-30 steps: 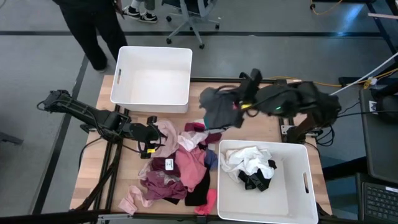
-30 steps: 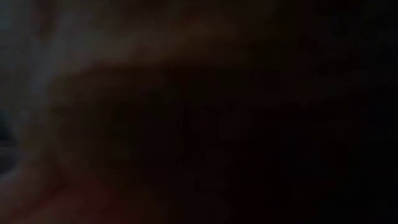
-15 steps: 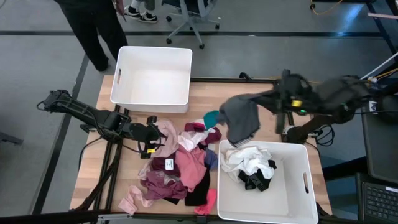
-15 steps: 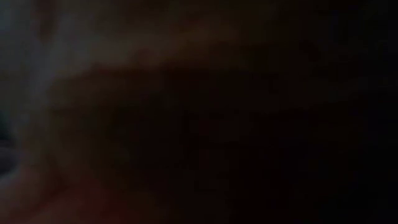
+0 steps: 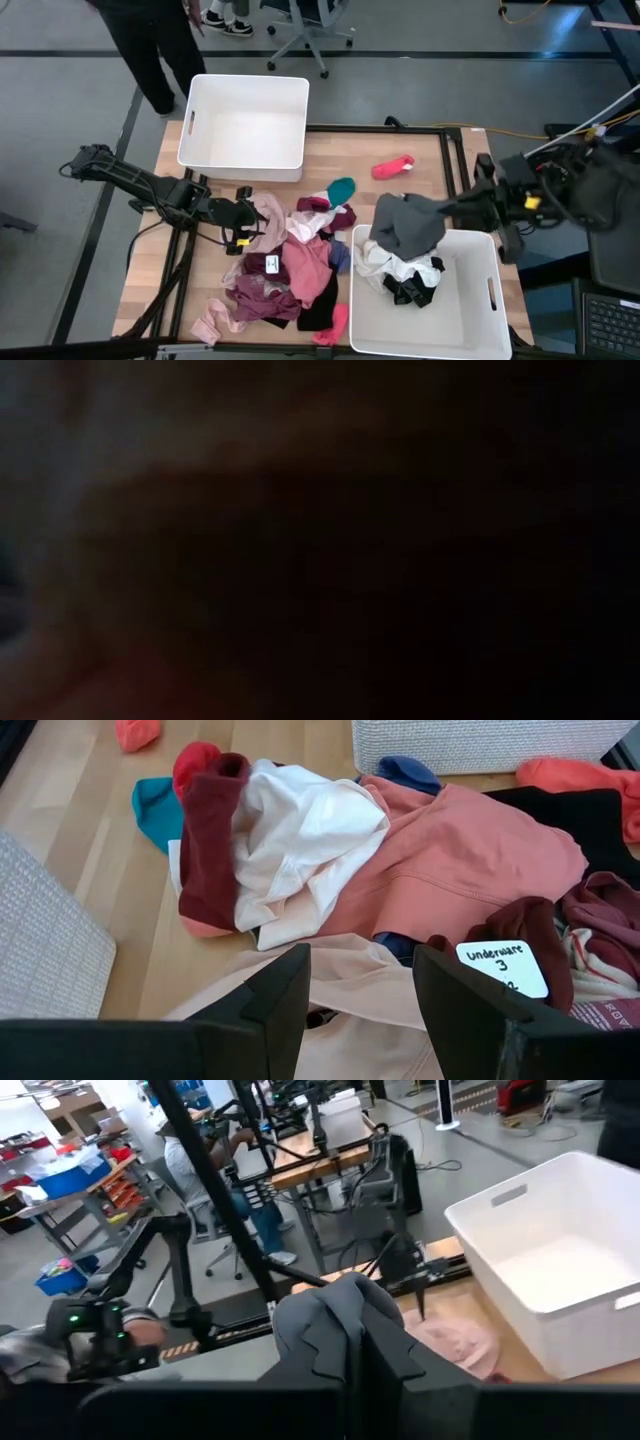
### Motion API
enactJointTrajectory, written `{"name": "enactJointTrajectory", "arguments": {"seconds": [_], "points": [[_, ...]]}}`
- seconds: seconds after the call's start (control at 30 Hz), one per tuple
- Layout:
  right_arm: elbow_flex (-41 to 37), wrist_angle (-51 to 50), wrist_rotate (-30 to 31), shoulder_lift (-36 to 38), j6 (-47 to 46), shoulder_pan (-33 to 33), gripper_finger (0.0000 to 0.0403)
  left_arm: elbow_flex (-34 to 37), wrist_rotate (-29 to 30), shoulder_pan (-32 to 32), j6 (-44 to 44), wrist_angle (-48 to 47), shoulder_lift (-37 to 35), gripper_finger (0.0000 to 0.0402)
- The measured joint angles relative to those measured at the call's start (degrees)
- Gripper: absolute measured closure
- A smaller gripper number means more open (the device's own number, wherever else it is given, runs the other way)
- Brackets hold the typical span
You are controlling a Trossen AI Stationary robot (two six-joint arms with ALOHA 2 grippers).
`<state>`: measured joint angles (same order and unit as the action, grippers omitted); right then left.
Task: Sort clothes
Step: Put the gray underwear into the bottom white bin
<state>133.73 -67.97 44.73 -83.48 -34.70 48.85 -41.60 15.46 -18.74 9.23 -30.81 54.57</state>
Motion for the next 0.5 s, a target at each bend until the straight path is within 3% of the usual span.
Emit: {"name": "enactJointTrajectory", "arguments": {"seconds": [0.4,0.5], "points": [[-8.1,-9.0,10.16,0.04,-24.47,9.88,0.0391,0.0,0.02,-0.02,0.63,0.0,0.01,0.0233],[-12.95,-15.3,9.63,-0.01,-32.74,10.06,0.0391,0.0,0.02,0.0,0.85,0.0,0.02,0.0233]]}}
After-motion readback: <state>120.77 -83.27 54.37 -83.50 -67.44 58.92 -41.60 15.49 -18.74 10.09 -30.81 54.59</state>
